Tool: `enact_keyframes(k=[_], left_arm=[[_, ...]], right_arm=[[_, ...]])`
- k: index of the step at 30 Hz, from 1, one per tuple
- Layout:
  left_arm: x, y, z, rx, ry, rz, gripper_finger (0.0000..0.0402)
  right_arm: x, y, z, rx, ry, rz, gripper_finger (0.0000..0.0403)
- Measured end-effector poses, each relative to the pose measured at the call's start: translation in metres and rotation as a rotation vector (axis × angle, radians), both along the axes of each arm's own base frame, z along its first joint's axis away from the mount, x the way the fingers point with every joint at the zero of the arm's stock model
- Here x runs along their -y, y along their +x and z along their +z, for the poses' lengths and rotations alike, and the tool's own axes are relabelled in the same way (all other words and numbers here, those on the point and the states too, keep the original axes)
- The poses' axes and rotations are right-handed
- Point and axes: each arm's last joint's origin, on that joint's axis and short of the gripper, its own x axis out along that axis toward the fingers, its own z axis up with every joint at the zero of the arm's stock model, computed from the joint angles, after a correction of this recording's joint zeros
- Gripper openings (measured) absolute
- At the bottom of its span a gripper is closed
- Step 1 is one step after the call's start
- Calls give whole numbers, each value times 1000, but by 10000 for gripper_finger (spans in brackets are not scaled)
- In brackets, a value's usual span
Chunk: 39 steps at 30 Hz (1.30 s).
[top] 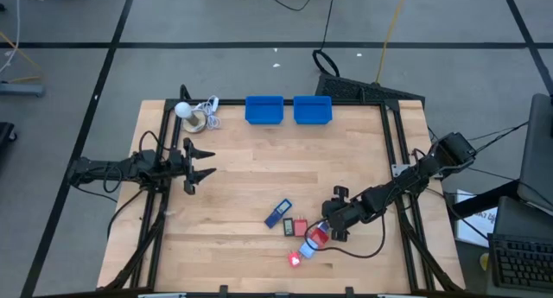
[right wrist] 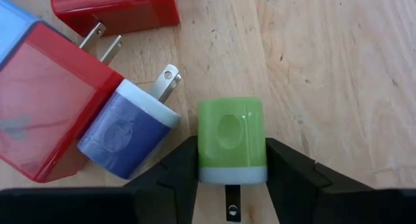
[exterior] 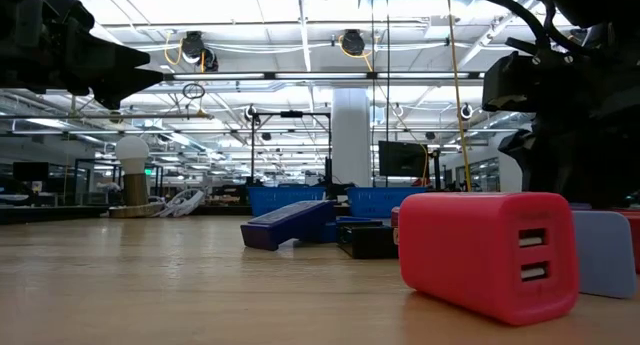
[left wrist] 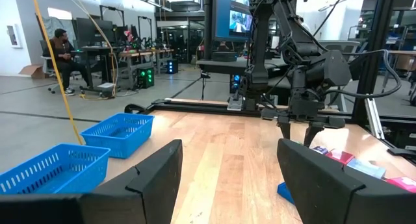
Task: Pick & Place Office items
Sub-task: Put the green charger adapter into the right blue bin
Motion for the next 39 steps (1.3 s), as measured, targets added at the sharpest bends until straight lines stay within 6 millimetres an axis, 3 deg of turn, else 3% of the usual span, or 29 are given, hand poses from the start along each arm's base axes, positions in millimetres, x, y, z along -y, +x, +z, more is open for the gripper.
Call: enact_keyframes(k=[12, 24, 39], left_arm=[[0, 0, 0, 0, -1, 1, 255], [0, 0, 0, 0, -1, 0, 255], [0, 0, 0, 0, 0, 1, 255]], right_arm=[[1, -1, 3, 6, -5, 12, 135], [7, -2, 22, 71, -12, 50, 133], [47, 4, 41, 145, -89, 75, 133]])
